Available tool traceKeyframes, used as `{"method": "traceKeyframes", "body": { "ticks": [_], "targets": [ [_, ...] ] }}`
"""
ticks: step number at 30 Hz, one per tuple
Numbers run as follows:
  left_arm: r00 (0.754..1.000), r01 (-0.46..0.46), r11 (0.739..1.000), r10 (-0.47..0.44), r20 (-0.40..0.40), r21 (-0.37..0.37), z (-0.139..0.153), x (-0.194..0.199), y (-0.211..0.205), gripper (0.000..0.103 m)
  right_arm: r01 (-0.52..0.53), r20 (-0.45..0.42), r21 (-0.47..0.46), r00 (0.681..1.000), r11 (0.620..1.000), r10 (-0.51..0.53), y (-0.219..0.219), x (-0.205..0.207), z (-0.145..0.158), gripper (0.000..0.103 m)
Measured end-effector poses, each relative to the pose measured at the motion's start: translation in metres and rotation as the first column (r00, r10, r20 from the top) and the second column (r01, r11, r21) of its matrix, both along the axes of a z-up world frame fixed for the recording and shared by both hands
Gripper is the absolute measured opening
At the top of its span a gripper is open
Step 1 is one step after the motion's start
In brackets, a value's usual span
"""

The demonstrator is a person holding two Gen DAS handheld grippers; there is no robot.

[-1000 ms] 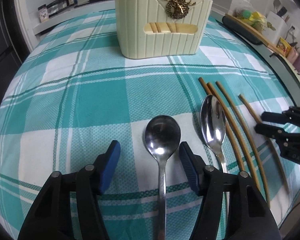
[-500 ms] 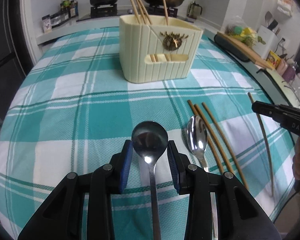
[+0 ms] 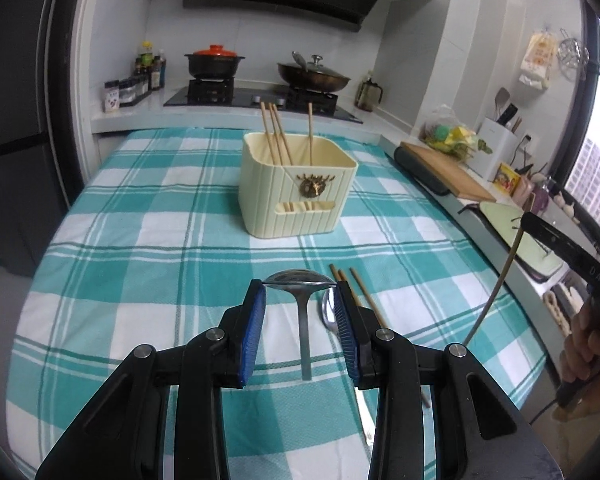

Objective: Organize utensils
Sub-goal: 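Carry chopstick and spoon upright to the cream holder while both tools release them inside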

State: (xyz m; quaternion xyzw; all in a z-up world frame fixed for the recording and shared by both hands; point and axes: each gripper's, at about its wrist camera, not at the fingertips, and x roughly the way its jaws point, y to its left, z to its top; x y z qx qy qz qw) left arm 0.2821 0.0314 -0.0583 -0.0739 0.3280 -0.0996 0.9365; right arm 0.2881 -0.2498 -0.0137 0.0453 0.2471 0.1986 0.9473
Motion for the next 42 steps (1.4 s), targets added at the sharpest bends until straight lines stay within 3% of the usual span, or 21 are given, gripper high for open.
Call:
{"method": "traceKeyframes", "body": {
  "ticks": [7, 25, 33, 42],
  "targets": [
    [0.999, 0.001, 1.0, 0.0, 0.035, -0.013, 0.017, -0.004, 0.004, 0.035, 0.013, 0.098, -0.01, 0.995, 1.0, -0.012, 0.01, -0.011, 0.017, 0.006],
    [0.997, 0.033, 0.998, -0.029, 0.072, -0.051, 0.055, 0.012, 0.02, 0.035, 0.008, 0.072, 0.019, 0.997, 1.0, -0.009, 0.008, 0.012, 0.023, 0.006],
    [0.995, 0.053, 0.995, -0.045, 0.093, -0.08, 0.093, 0.046, 0.032, 0.035, -0.016, 0.082, 0.022, 0.997, 1.0, 0.014, 0.014, 0.047, 0.044, 0.006],
    [0.982, 0.031, 0.998, -0.02, 0.189, -0.053, 0.156, 0.125, 0.03, 0.035, -0.035, 0.205, 0.033, 0.978, 0.999, 0.028, 0.042, 0.124, 0.102, 0.006]
  ]
}}
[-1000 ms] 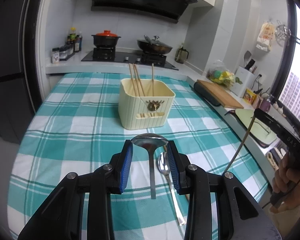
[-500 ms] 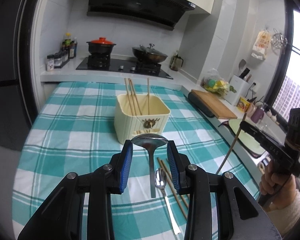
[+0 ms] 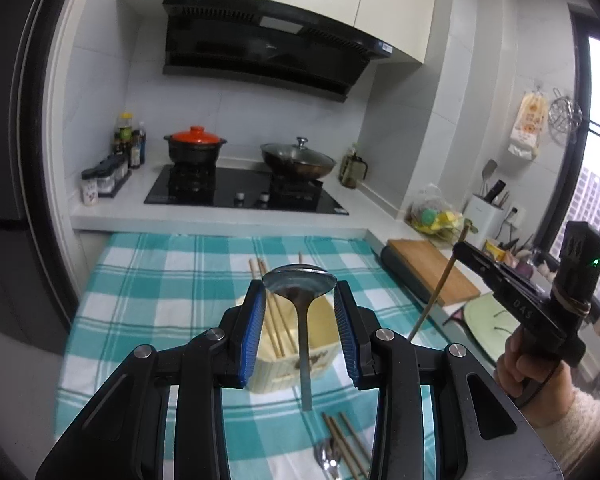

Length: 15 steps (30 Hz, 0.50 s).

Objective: Organize utensils
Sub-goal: 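Carry chopstick and spoon upright to the cream holder while both tools release them inside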

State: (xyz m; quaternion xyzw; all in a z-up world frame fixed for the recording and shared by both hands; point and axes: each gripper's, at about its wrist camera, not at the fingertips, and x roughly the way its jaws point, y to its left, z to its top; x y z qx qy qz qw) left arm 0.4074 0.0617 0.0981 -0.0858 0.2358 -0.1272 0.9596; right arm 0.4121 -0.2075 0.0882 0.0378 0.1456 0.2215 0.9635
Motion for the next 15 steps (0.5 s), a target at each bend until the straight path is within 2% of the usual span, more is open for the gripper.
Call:
{"method": "traceKeyframes", "body": {
  "ticks": [4, 8, 11, 15],
  "targets": [
    [0.999, -0.028, 1.0, 0.028, 0.024, -0.001, 0.005, 0.043, -0.005, 0.035, 0.0, 0.063, 0.035, 0.998, 0.999, -0.002, 0.014, 0.043, 0.019, 0.006],
    [0.999, -0.052, 0.999, 0.052, -0.006, 0.008, -0.013, 0.085, -0.01, 0.035, -0.003, 0.072, 0.073, 0.997, 0.997, -0.003, 0.024, 0.088, 0.011, 0.006],
    [0.995, -0.061, 0.998, 0.062, -0.076, 0.018, -0.039, 0.112, -0.013, 0.035, -0.001, 0.014, 0.041, 1.0, 0.999, 0.001, 0.035, 0.119, -0.01, 0.006],
    [0.979, -0.066, 0.996, 0.077, -0.189, 0.063, -0.08, 0.141, -0.017, 0.035, -0.015, -0.142, -0.023, 0.99, 1.0, 0.012, 0.048, 0.159, -0.052, 0.006]
  ]
}}
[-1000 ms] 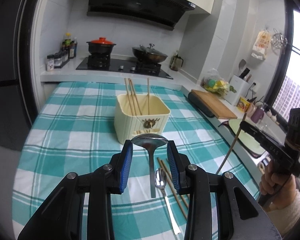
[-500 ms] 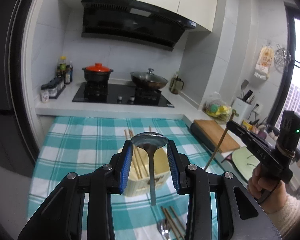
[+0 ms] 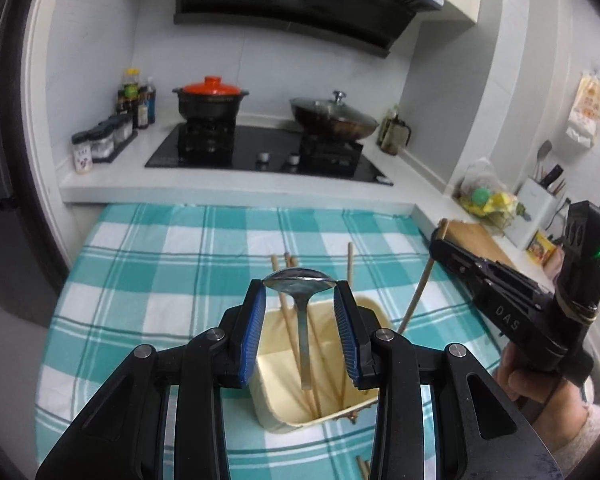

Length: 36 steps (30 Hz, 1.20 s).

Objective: Organize utensils

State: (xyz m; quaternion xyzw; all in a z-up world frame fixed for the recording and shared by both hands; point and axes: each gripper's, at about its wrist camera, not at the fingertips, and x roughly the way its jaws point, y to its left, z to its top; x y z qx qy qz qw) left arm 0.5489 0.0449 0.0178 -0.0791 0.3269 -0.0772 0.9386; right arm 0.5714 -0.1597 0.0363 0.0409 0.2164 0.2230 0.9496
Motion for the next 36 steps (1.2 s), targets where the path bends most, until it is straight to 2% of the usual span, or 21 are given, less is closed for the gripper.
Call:
{"method": "traceKeyframes", "body": {
  "ticks": [3, 8, 11, 15, 16, 18, 19, 22, 25, 28, 30, 33, 36],
  "targets": [
    [0.997, -0.006, 0.999, 0.008, -0.072, 0.034, -0.027, 0.014, -0.002, 0.035, 0.007, -0.1, -0.028, 0.995, 1.0, -0.009, 0.003, 0.02, -0.028, 0.006],
    [0.99, -0.019, 0.997, 0.029, -0.14, 0.071, -0.055, 0.025, -0.004, 0.036, 0.015, -0.196, -0.032, 0.98, 0.999, -0.021, 0.002, 0.037, -0.056, 0.007],
    [0.989, -0.034, 0.997, 0.043, -0.139, 0.065, -0.054, 0.021, 0.0, 0.039, 0.04, -0.234, -0.025, 0.971, 0.999, -0.044, -0.001, 0.042, -0.06, 0.008],
    [0.994, -0.051, 0.997, 0.056, -0.091, 0.06, -0.031, -0.008, 0.015, 0.059, 0.063, -0.249, 0.001, 0.966, 0.998, -0.061, -0.011, 0.035, -0.048, 0.009],
    [0.995, -0.049, 0.997, 0.054, -0.083, 0.065, -0.026, -0.02, 0.019, 0.061, 0.063, -0.244, 0.002, 0.968, 0.998, -0.06, -0.015, 0.029, -0.043, 0.015],
    [0.996, -0.029, 0.996, 0.036, -0.083, 0.083, -0.02, -0.049, 0.027, 0.071, 0.059, -0.227, -0.005, 0.972, 0.998, -0.059, -0.024, 0.008, -0.033, 0.027],
    [0.995, -0.015, 0.995, 0.024, -0.092, 0.099, -0.02, -0.064, 0.03, 0.073, 0.06, -0.219, -0.008, 0.974, 0.998, -0.06, -0.029, -0.004, -0.029, 0.035],
    [0.991, 0.033, 0.987, -0.011, -0.137, 0.16, -0.035, -0.117, 0.036, 0.081, 0.037, -0.22, -0.027, 0.975, 0.999, -0.042, -0.046, -0.051, -0.026, 0.036],
    [0.981, 0.06, 0.979, -0.022, -0.192, 0.194, -0.07, -0.171, 0.038, 0.087, 0.005, -0.247, -0.071, 0.969, 0.997, -0.022, -0.063, -0.102, -0.042, 0.036],
    [0.974, 0.051, 0.98, -0.006, -0.228, 0.191, -0.114, -0.214, 0.032, 0.087, 0.014, -0.257, -0.155, 0.965, 0.988, -0.054, -0.076, -0.159, -0.078, 0.036],
    [0.97, 0.033, 0.987, 0.005, -0.241, 0.154, -0.143, -0.233, 0.029, 0.087, 0.021, -0.268, -0.193, 0.961, 0.981, -0.073, -0.082, -0.192, -0.105, 0.036],
    [0.962, -0.011, 0.995, 0.039, -0.271, 0.103, -0.179, -0.241, 0.023, 0.087, 0.054, -0.3, -0.211, 0.947, 0.976, -0.117, -0.092, -0.23, -0.15, 0.036],
    [0.966, -0.036, 0.993, 0.064, -0.251, 0.112, -0.198, -0.239, 0.016, 0.087, 0.092, -0.319, -0.27, 0.931, 0.959, -0.179, -0.099, -0.245, -0.185, 0.036]
  ]
}}
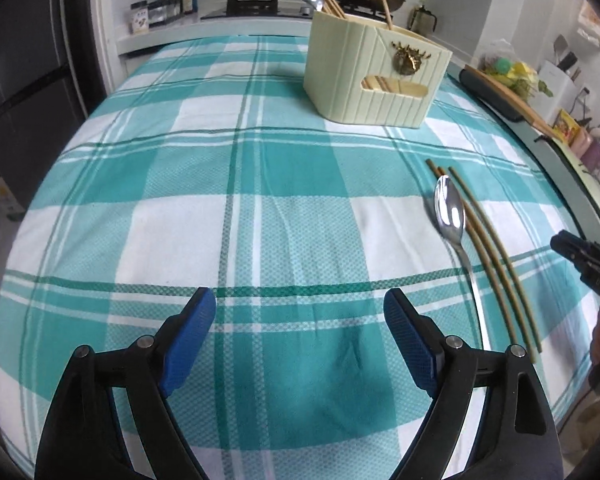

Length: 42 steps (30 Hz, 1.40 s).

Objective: Organize utensils

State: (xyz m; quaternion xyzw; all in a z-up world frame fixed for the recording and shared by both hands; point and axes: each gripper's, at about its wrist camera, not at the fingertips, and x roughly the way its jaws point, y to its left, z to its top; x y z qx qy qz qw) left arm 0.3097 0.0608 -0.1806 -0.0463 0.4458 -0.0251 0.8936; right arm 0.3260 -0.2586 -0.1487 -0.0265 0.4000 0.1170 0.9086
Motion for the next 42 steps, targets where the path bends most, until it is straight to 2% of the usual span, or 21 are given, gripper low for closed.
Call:
{"method": "traceKeyframes", "body": {
  "ticks": [4, 7, 10, 12, 18, 42],
  "targets": [
    [1.0, -0.02, 0.999, 0.019, 0.016, 0.037, -0.014, 0.008, -0.004, 0.087, 0.009, 0.006, -0.076, 1.0, 0.997, -0.009, 0.0, -0.008, -0.018, 0.036],
    [0.999, -0.035, 0.998, 0.035, 0.007, 0.053, -0.022, 0.015, -0.002, 0.087, 0.019, 0.013, -0.098, 1.0, 0.995, -0.018, -0.001, -0.006, -0.024, 0.036],
    [0.999, -0.04, 0.998, 0.039, 0.014, 0.046, -0.022, 0.017, -0.001, 0.088, 0.043, -0.032, -0.083, 0.998, 0.996, -0.046, -0.006, 0.003, -0.03, 0.036],
    [1.0, -0.031, 0.997, 0.031, 0.003, 0.067, -0.024, 0.019, -0.004, 0.092, 0.053, -0.06, -0.078, 0.997, 0.996, -0.058, -0.008, 0.006, -0.034, 0.036],
    [1.0, -0.005, 0.995, 0.007, -0.024, 0.096, -0.028, 0.023, -0.01, 0.101, 0.059, -0.067, -0.041, 0.996, 0.997, -0.062, -0.012, 0.009, -0.037, 0.042],
    [1.0, 0.001, 0.995, 0.002, -0.031, 0.097, -0.029, 0.024, -0.011, 0.103, 0.053, -0.068, -0.043, 0.996, 0.998, -0.056, -0.011, 0.011, -0.038, 0.045]
  ]
}}
